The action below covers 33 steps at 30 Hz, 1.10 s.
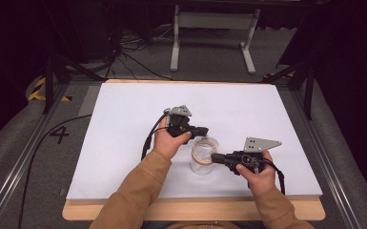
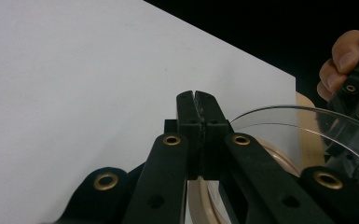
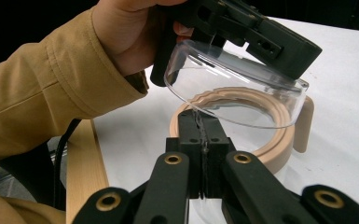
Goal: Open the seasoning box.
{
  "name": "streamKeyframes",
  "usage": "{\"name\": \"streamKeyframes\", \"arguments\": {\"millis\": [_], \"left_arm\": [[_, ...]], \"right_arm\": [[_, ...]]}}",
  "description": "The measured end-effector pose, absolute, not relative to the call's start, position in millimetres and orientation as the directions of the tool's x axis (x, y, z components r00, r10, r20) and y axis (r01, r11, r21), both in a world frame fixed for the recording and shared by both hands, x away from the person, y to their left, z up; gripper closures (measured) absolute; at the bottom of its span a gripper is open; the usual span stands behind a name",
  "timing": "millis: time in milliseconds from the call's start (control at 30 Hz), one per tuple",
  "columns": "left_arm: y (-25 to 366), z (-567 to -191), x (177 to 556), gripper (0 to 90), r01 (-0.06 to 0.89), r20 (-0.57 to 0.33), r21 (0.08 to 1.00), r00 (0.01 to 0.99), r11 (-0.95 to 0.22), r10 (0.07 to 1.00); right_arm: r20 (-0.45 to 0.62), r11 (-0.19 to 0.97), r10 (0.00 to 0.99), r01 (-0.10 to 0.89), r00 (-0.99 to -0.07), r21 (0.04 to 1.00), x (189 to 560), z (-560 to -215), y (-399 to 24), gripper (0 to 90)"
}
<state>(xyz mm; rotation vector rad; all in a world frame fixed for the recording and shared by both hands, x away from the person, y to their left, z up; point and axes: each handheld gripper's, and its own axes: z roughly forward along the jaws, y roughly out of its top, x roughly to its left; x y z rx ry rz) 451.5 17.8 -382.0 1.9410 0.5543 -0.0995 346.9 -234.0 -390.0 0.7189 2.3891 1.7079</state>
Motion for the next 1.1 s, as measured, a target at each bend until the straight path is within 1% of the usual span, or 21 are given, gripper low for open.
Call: {"name": "streamKeyframes", "arguments": {"millis": [233, 500, 567, 667, 767, 933, 1100], "left_arm": [[17.8, -381.2, 451.0, 90.0, 0.414, -0.305, 0.848, 0.891, -0.331, 0.335], [27.4, -372.1, 449.2, 89.6, 0.385, -0.254, 0.860, 0.892, -0.335, 0.374], [32.2, -366.7, 446.8, 89.3, 0.375, -0.231, 0.858, 0.892, -0.352, 0.389], [41.2, -356.1, 443.5, 86.6, 0.353, -0.173, 0.836, 0.896, -0.420, 0.409], [53.1, -346.3, 438.1, 86.8, 0.337, -0.119, 0.820, 0.891, -0.463, 0.438], [70.9, -341.3, 431.0, 86.9, 0.344, -0.099, 0.808, 0.879, -0.478, 0.467], [88.3, -342.5, 425.7, 86.6, 0.375, -0.106, 0.795, 0.860, -0.477, 0.499]], "right_arm": [[0.170, 0.257, 0.442, 0.306, -0.881, 0.917, 346.7, -389.9, -233.2, 90.0], [0.166, 0.263, 0.443, 0.305, -0.881, 0.915, 347.4, -389.5, -233.0, 90.0], [0.162, 0.264, 0.443, 0.301, -0.882, 0.916, 347.8, -388.6, -233.4, 90.0], [0.155, 0.263, 0.446, 0.295, -0.881, 0.919, 348.7, -386.1, -234.4, 90.0], [0.143, 0.268, 0.448, 0.285, -0.883, 0.920, 350.9, -383.2, -235.4, 90.0], [0.139, 0.265, 0.441, 0.276, -0.887, 0.924, 356.6, -377.9, -236.7, 90.0], [0.124, 0.269, 0.432, 0.259, -0.893, 0.928, 363.5, -371.7, -236.4, 90.0]]}}
